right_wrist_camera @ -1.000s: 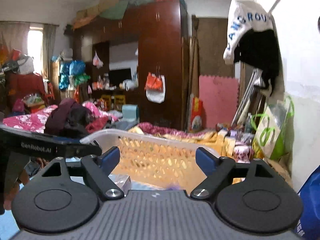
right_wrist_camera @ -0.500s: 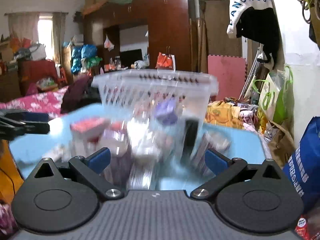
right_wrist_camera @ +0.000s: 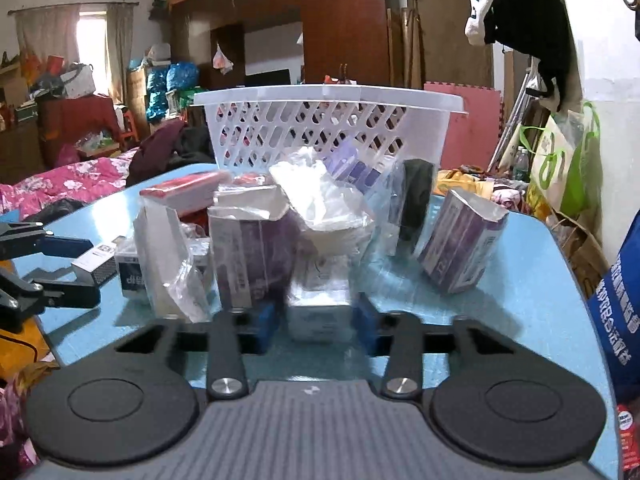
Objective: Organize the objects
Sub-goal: 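Grasp the white KENT box with the left gripper while the right grasps a white medicine box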
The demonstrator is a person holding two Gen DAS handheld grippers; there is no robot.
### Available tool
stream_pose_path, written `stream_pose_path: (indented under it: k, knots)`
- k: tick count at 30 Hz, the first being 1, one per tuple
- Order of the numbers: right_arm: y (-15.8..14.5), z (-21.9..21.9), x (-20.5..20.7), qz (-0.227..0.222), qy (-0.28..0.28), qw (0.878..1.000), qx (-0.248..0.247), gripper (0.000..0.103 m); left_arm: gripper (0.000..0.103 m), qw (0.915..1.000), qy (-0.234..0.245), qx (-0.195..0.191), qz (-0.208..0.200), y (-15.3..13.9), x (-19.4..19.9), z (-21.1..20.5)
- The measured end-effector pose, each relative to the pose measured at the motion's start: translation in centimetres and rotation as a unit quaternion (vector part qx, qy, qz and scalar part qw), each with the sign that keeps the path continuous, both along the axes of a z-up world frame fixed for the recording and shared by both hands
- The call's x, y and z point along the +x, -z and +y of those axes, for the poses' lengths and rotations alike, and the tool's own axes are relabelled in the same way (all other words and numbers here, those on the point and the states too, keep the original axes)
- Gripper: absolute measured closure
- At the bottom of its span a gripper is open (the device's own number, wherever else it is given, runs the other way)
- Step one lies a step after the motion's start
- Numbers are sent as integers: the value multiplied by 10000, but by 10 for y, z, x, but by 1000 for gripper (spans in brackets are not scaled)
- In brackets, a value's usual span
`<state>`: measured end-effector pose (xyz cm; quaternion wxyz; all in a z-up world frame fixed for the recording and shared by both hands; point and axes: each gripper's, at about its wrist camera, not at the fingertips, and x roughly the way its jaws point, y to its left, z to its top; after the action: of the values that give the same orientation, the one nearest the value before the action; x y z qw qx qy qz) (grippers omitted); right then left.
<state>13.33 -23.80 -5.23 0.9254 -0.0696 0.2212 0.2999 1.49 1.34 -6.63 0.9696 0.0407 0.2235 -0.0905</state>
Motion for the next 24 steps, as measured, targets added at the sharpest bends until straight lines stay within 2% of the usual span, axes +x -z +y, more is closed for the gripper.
stream_pose_path:
  k: [9, 13, 14, 15, 17, 18, 19, 20, 24]
  knots:
    - [9, -25, -24, -86, 139, 9996, 211, 61, 20, 9996, -120, 69, -244, 4, -5, -5]
    - [10, -18, -20, -144, 211, 9994, 253, 48, 21, 9991, -260, 4, -344, 6, -1, -8]
    - [11, -17, -19, -152, 229, 9993, 242, 47, 26, 9987, -323, 7, -396, 7, -2, -9]
    - [13, -16, -18, -153, 239, 9993, 252, 47, 40, 9982, -366, 53, -475, 8, -4, -10]
    - [15, -17, -18, -160, 251, 9991, 290, 49, 52, 9974, -449, 89, -550, 8, -6, -11]
    - [16, -17, -18, -175, 262, 9991, 295, 51, 54, 9973, -480, 61, -554, 8, -7, -10]
    - [16, -19, -19, -205, 297, 9989, 300, 61, 55, 9971, -499, 23, -577, 8, -7, -8]
    - [16, -20, -21, -247, 325, 9988, 288, 64, 57, 9968, -526, 15, -601, 8, -8, -7]
    - [13, -29, -25, -357, 478, 9977, 329, 64, 57, 9959, -559, 100, -699, 7, -10, -6]
